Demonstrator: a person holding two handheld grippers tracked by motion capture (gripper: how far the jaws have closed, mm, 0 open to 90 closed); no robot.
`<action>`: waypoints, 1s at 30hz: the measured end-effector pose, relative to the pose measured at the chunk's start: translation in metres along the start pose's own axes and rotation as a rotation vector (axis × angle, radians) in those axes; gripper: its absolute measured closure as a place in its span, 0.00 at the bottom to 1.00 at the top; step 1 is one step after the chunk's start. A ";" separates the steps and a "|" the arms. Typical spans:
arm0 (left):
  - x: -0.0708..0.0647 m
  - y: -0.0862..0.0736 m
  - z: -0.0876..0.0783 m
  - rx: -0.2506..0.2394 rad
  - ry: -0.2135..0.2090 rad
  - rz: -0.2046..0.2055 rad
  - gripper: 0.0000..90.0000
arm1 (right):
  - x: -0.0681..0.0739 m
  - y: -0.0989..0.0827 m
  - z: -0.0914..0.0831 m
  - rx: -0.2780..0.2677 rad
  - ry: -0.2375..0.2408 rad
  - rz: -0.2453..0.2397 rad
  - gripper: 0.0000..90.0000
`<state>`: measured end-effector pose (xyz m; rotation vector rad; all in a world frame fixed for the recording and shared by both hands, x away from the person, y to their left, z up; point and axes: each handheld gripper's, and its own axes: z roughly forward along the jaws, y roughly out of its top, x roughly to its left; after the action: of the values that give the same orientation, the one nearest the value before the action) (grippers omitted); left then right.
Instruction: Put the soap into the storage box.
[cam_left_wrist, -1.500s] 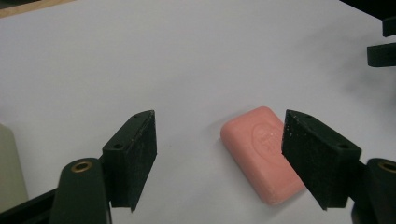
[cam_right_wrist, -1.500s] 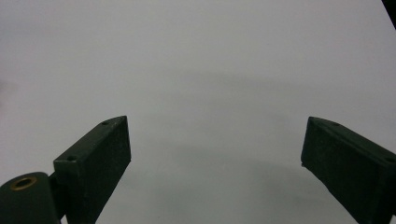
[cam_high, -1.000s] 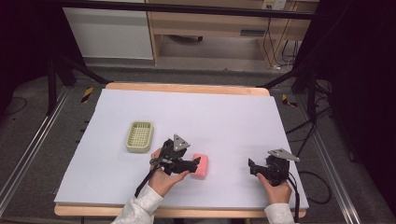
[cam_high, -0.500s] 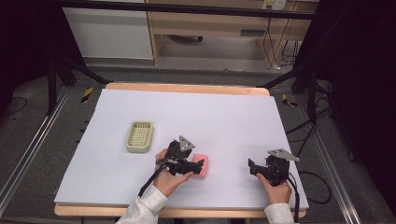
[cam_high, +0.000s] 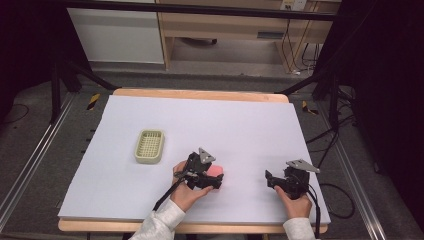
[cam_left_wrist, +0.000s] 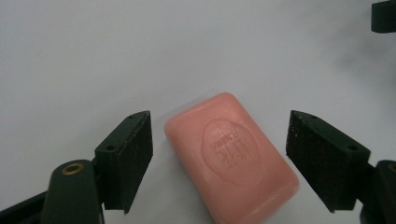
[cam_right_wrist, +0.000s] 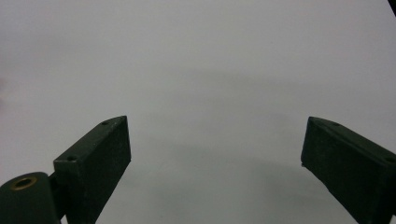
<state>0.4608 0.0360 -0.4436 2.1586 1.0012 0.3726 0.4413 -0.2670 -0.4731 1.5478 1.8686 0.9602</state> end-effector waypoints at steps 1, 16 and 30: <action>-0.001 0.000 0.001 0.000 0.000 -0.004 0.25 | 0.000 0.000 0.000 0.001 0.000 0.000 0.10; -0.004 -0.001 0.019 0.049 0.009 -0.021 0.23 | 0.000 0.000 0.001 0.008 0.002 -0.003 0.10; -0.003 -0.002 0.024 0.076 0.007 -0.049 0.22 | 0.001 0.000 0.001 0.014 0.008 -0.002 0.10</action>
<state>0.4698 0.0229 -0.4615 2.1968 1.0866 0.3239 0.4422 -0.2662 -0.4741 1.5520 1.8866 0.9556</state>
